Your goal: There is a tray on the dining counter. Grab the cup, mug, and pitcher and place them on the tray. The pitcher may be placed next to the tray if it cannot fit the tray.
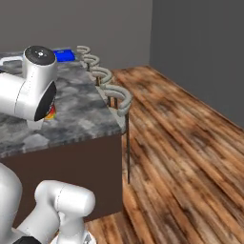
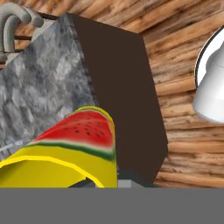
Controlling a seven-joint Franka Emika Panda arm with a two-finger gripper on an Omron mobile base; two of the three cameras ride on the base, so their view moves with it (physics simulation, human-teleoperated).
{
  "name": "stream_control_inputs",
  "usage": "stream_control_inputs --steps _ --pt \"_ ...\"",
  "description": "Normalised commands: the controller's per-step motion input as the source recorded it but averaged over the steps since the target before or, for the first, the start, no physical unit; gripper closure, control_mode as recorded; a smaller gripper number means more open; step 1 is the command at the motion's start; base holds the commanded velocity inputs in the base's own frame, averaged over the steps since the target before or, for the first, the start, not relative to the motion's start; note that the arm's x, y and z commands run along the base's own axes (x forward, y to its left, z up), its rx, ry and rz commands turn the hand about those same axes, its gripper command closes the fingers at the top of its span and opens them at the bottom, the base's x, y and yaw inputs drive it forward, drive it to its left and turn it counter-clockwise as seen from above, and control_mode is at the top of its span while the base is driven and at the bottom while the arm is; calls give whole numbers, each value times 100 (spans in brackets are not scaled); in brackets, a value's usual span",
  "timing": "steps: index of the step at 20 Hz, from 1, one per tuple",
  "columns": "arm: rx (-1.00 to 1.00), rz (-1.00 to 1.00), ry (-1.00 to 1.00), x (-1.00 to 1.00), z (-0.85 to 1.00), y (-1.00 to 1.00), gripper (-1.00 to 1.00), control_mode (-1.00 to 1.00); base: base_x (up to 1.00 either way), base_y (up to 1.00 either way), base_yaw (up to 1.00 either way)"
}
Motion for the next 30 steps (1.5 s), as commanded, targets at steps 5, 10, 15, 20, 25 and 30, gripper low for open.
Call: stream_control_inputs --steps 5,10,15,20,25,30 --pt "0 0 0 0 0 0 100 100 23 -100 40" --pt "0 0 0 0 0 0 100 100 8 -100 37" --pt "0 0 0 0 0 0 100 100 5 -100 36" --pt "0 0 0 0 0 0 100 100 17 -100 33" --pt "0 0 0 0 0 0 100 100 38 -100 30" --pt "0 0 0 0 0 0 100 100 68 -100 22"
